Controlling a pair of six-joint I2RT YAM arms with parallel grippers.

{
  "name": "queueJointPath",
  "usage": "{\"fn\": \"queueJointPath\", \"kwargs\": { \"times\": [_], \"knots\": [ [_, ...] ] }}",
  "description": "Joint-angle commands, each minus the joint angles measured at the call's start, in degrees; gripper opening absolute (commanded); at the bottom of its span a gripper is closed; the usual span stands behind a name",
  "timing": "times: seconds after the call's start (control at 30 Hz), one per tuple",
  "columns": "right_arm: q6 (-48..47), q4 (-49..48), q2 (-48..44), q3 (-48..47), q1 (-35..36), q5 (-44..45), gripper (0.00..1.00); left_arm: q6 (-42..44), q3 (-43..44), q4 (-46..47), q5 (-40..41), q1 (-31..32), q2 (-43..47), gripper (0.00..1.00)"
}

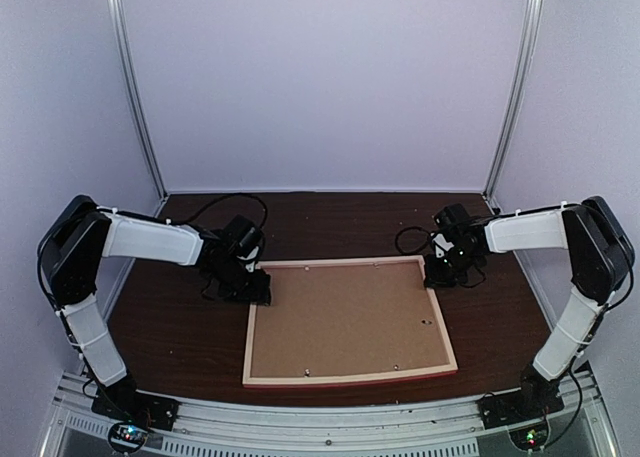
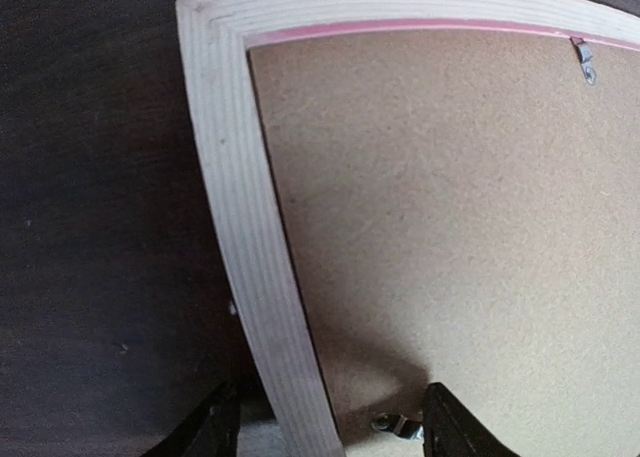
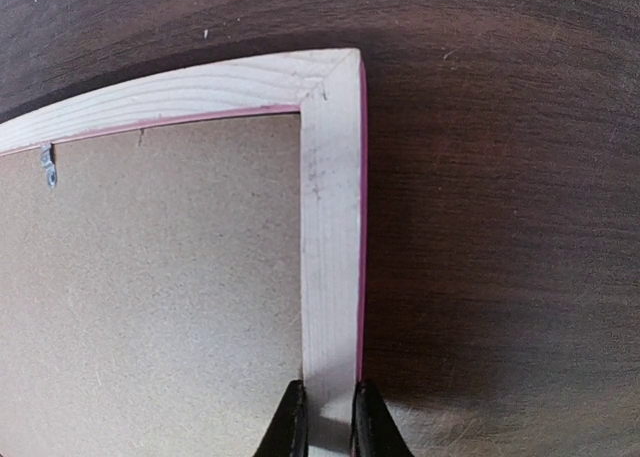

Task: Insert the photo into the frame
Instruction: Press the fastener onto the backboard.

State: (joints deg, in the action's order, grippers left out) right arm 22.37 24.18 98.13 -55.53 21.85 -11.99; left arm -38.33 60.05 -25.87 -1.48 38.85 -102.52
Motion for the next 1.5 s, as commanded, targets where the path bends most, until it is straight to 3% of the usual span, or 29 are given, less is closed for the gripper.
{"fn": "queueJointPath", "kwargs": {
  "times": [0.0, 0.3, 0.67, 0.8, 1.03, 1.23, 1.47],
  "knots": [
    [2.02, 1.63, 1.68, 1.55, 0.30, -1.31, 0.04, -0.34, -2.57, -1.95, -1.84, 0.70, 0.07, 0.60],
    [1.93, 1.57, 1.56, 1.74, 0.30, -1.23, 0.04, 0.05, -5.12, -2.00, -2.56, 0.78, 2.55, 0.49],
    [1.86, 1.91, 1.89, 0.99, 0.29, -1.79, 0.03, -0.08, -5.98, -1.11, -2.01, 0.70, 2.85, 0.26],
    [1.78, 2.01, 1.98, 0.95, 0.30, -1.82, 0.04, -0.09, -5.85, -0.52, -2.03, 0.61, 2.92, 0.23],
    [1.87, 1.58, 2.36, 1.25, 0.30, -1.97, 0.03, -0.08, -5.90, 1.24, -3.98, 0.61, 3.99, 0.31],
    [1.80, 1.16, 2.69, 1.56, 0.30, -2.38, 0.03, -0.28, -5.18, 1.07, -3.54, 0.61, 5.24, 0.46],
    [1.88, 0.78, 2.28, 2.30, 0.26, -2.36, 0.03, 0.10, -4.25, -0.50, -2.34, 0.52, 4.49, 0.47]
  ]
}}
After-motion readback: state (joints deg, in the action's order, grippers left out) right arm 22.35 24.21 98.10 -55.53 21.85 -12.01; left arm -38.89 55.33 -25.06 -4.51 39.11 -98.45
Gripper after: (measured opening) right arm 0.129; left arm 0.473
